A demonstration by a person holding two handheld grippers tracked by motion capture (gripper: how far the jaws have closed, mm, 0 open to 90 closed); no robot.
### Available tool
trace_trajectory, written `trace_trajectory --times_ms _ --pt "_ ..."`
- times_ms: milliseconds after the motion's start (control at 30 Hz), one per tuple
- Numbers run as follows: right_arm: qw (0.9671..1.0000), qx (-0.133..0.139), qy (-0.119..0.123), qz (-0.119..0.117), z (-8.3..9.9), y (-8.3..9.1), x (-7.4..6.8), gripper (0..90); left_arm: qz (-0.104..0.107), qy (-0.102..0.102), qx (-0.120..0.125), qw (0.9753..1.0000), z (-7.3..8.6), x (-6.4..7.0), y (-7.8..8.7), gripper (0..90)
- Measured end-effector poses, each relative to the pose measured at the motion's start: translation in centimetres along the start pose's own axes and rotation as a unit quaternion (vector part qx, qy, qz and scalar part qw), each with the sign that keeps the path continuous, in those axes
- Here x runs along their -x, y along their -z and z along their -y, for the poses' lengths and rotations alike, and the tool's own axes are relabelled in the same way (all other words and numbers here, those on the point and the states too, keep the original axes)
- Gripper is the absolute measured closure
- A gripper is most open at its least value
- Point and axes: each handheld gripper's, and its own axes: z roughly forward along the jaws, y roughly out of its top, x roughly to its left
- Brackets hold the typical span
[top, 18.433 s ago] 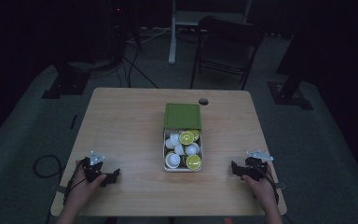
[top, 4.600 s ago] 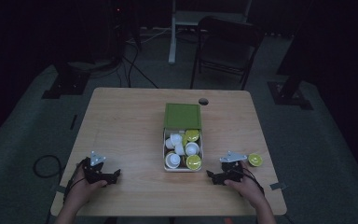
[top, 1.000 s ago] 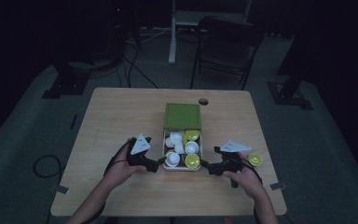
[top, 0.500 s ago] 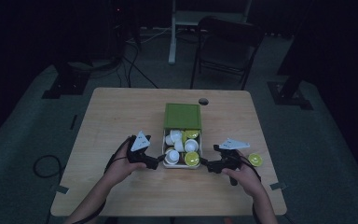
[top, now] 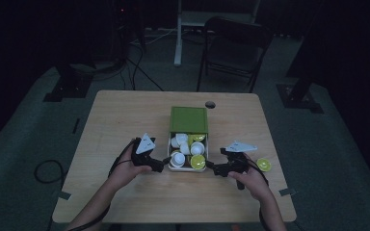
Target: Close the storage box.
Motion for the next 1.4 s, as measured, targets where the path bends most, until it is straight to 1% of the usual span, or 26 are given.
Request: trace_trajectory --times_ms 233,367,533,733,767,933,967,1133,1233,1400 --pt "1.0000 0.001 0.000 0.004 -0.1 -0.1 0.2 10.6 0.003 0.001 -0.005 1.0000 -0.2 -0.2 -0.2 1.5" --pt "1.0000 0.001 -0.007 0.004 -0.1 -0.3 0.3 10.6 0.003 0.002 -0.007 1.0000 -0.3 -0.4 -0.4 1.5" --pt "1.0000 0.002 -0.008 0.005 -0.3 -0.5 0.4 10.6 0.002 0.003 -0.010 0.9999 -0.4 -0.7 -0.6 1.5" --pt "0.9999 0.004 -0.008 0.010 -0.4 -0.6 0.6 10.6 0.003 0.003 -0.009 0.9999 -0.5 -0.9 -0.8 1.5" --pt "0.9999 0.005 -0.011 0.011 -0.4 -0.6 0.6 10.6 0.005 0.010 -0.007 0.9999 -0.5 -0.9 -0.9 1.4" --pt "0.9997 0.008 -0.015 0.015 -0.6 -0.7 0.8 10.6 0.003 0.013 -0.003 0.9999 -0.7 -1.1 -0.9 1.5" --pt "0.9997 0.010 -0.017 0.017 -0.7 -0.7 0.9 10.6 -0.001 0.015 -0.003 0.9999 -0.8 -1.3 -0.9 1.5" --pt "0.9997 0.007 -0.015 0.020 -1.1 -0.9 0.9 10.6 -0.002 0.018 -0.004 0.9998 -0.9 -1.5 -1.0 1.5" --pt "0.9996 0.006 -0.014 0.023 -1.2 -1.0 1.0 10.6 0.000 0.018 -0.005 0.9998 -0.9 -1.6 -1.1 1.5" --pt "0.9994 0.006 -0.021 0.026 -1.3 -1.1 1.2 10.6 -0.002 0.016 -0.007 0.9998 -1.1 -1.7 -1.3 1.5"
